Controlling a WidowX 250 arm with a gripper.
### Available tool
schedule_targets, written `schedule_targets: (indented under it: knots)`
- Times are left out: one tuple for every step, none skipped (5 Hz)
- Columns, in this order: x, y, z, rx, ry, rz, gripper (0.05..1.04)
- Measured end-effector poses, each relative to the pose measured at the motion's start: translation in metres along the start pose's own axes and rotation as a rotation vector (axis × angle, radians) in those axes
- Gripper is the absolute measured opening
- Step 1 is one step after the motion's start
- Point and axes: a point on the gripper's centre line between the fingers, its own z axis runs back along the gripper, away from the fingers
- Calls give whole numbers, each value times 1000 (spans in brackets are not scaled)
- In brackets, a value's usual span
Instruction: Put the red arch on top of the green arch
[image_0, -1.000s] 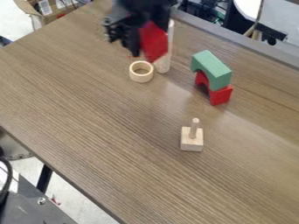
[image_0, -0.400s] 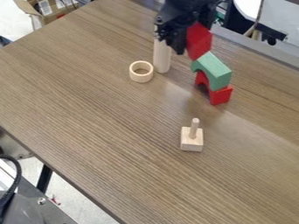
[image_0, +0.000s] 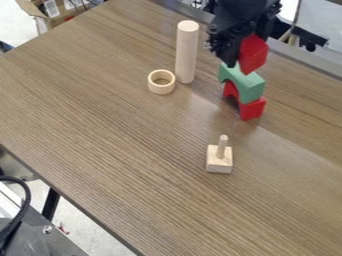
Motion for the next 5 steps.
schedule_targets:
  knots:
    - [-6, -9, -9, 16, 3, -1, 604]
    - [-6, -19, -14, 17, 0, 4, 604]
    - [-7, -27, -21, 23, 4, -1, 604]
    - [-3, -32, -26, 26, 9, 3, 604]
    - [-1, -33, -27, 26, 26, -1, 604]
